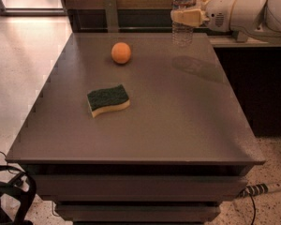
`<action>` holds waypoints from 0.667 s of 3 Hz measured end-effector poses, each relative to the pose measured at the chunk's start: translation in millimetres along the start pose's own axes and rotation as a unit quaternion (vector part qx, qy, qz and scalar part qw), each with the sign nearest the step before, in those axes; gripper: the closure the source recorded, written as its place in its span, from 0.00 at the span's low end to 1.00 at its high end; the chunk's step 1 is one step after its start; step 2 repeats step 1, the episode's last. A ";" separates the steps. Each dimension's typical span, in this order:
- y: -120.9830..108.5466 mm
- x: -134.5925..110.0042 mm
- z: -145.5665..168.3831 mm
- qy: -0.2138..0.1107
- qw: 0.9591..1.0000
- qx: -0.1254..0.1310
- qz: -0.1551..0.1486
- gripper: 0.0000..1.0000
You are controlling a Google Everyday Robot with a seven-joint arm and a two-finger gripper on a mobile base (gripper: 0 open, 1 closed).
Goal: Pick water bottle
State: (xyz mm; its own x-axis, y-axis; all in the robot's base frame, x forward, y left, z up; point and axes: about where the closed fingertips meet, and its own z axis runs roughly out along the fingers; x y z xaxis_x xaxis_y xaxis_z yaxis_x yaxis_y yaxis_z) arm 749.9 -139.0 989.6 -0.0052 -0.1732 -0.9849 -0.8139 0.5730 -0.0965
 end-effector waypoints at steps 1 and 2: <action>26.1 -27.4 1.2 -0.009 0.999 -0.016 -0.026 1.00; 26.1 -27.4 1.2 -0.009 0.999 -0.016 -0.026 1.00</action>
Offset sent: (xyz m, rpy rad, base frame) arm 0.0000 0.0000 0.0000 0.0000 0.0000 0.0000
